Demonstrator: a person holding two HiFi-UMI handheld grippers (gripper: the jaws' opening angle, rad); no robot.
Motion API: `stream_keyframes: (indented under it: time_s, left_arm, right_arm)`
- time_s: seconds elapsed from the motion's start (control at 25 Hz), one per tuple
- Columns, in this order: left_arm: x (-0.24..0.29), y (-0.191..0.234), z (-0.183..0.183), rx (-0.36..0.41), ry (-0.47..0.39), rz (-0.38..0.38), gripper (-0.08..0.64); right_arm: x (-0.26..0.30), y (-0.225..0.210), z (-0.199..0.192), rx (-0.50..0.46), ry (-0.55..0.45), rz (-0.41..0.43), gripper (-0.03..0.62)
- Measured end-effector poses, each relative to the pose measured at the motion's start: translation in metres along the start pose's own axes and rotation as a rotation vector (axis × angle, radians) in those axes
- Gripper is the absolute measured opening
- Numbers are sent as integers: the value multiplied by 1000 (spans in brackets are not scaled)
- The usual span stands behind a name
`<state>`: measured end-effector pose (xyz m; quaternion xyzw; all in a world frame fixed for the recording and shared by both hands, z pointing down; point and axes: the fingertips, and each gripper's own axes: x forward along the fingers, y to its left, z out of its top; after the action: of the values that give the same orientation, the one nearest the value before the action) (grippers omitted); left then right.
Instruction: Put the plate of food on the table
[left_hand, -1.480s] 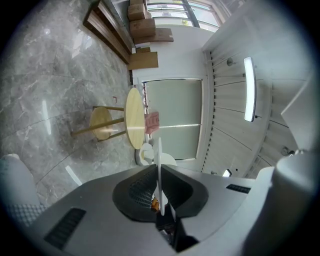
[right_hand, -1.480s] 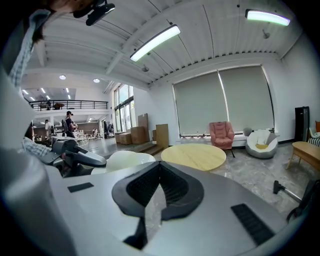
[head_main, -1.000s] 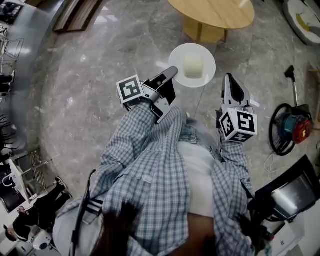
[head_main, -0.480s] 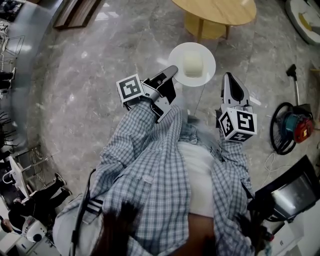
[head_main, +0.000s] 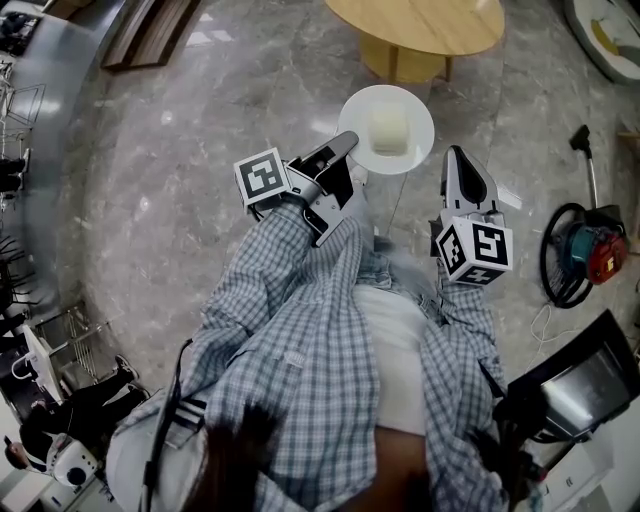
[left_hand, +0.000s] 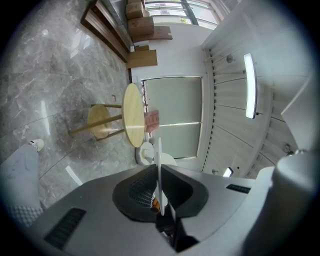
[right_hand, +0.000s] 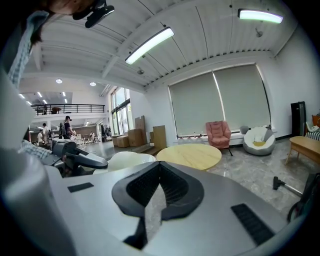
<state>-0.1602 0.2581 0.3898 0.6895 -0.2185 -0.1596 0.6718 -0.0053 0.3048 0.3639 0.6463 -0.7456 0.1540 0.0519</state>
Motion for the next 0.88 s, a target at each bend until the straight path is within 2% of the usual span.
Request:
stream_keyframes:
  time_s: [0.56,0.88]
  left_arm:
    - [76,-6,58,-14,22,23,20]
    - [117,1,93,-27,59,31,20]
  right_arm:
    - [82,-43,34,20,15,-9,8]
    - [123,-67,41,40,26,-51,8]
